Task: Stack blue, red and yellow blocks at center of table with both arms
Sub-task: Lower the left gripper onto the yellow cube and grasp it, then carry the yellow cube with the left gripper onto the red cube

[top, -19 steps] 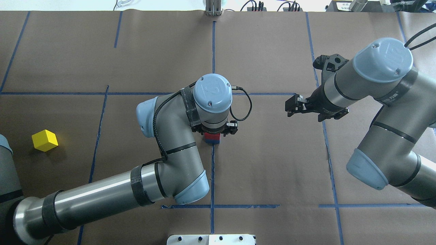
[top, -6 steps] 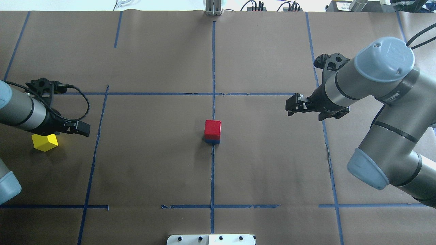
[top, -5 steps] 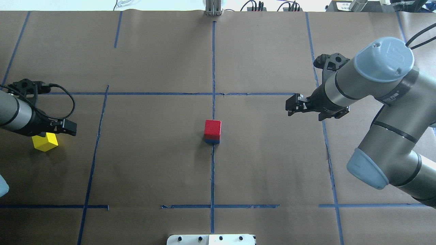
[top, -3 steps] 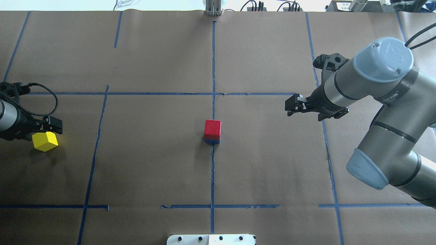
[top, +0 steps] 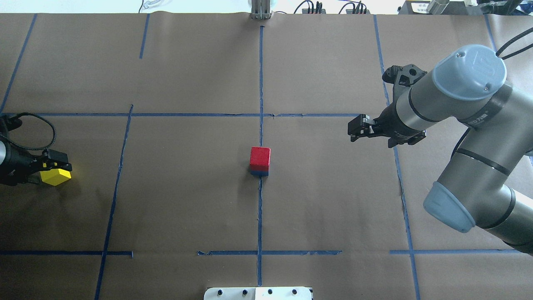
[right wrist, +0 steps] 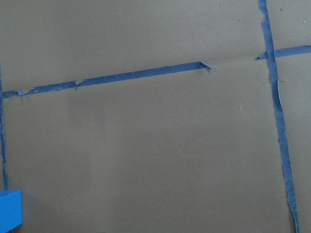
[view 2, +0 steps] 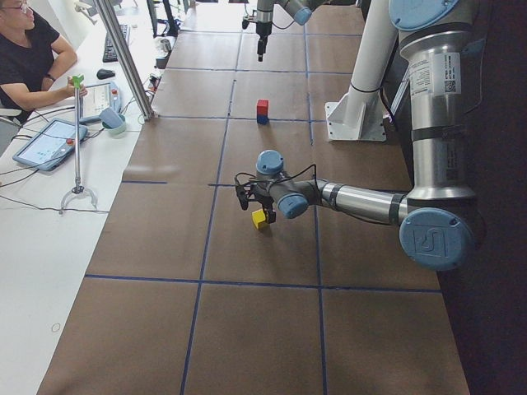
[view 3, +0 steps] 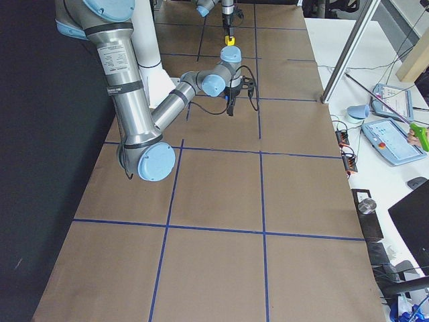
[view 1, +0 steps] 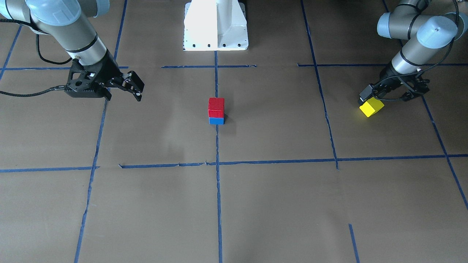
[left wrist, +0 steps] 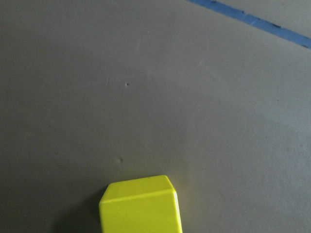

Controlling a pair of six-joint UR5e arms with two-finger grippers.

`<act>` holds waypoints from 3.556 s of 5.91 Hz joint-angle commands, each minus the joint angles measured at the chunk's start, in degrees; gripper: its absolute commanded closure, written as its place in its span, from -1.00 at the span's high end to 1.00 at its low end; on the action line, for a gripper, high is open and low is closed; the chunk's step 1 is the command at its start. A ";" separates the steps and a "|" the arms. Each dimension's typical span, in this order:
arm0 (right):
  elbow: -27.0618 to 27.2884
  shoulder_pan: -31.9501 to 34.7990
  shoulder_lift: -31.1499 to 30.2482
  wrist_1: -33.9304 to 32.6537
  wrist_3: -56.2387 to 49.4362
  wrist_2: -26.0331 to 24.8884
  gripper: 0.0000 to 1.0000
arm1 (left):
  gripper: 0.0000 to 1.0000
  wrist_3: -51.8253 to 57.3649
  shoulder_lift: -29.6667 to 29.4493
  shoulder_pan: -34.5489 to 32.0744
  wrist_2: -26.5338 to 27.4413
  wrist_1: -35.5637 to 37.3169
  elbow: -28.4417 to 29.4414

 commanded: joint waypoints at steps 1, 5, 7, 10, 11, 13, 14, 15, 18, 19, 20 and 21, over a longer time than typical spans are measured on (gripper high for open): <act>0.04 0.00 -0.04 0.00 0.02 0.00 1.00 | 1.00 -0.37 -0.60 -0.80 -1.46 -0.62 2.03; 0.21 0.00 -0.04 0.00 0.02 0.00 1.00 | 1.00 0.16 -1.04 -0.79 -1.28 -0.27 4.23; 0.21 0.00 0.22 0.00 0.02 0.00 1.00 | 0.99 0.07 -1.92 -0.71 -1.28 -0.27 5.03; 0.21 0.00 0.31 0.00 0.11 0.00 1.00 | -0.20 0.33 -2.45 -0.79 -1.19 -0.27 5.47; 0.21 0.00 0.05 0.00 0.11 0.00 1.00 | -0.83 0.34 -4.19 -0.88 -1.19 0.95 4.60; 0.56 0.18 -0.04 0.00 -0.06 0.44 1.00 | -1.00 2.16 -16.01 -0.80 -1.28 8.40 3.37; 0.65 0.27 0.05 0.00 -0.07 0.53 1.00 | -1.00 4.18 -19.81 0.08 -1.36 8.78 2.06; 0.74 0.53 -0.04 0.00 -0.15 0.70 1.00 | -1.00 4.20 -25.59 2.26 -1.28 12.53 1.61; 0.83 1.49 -0.30 -0.18 -0.24 0.97 1.00 | -1.00 5.26 -48.71 13.15 11.26 49.50 -2.44; 0.92 1.58 -0.82 -0.18 -0.24 0.97 1.00 | -0.98 5.17 -52.07 13.44 11.38 52.61 -1.74; 1.53 1.85 -1.61 -0.09 -0.33 0.97 1.00 | -0.98 5.26 -55.24 15.97 12.86 52.73 0.35; 2.14 2.20 -2.49 -0.09 -0.33 1.05 1.00 | -0.97 6.21 -59.19 16.17 13.83 52.64 4.81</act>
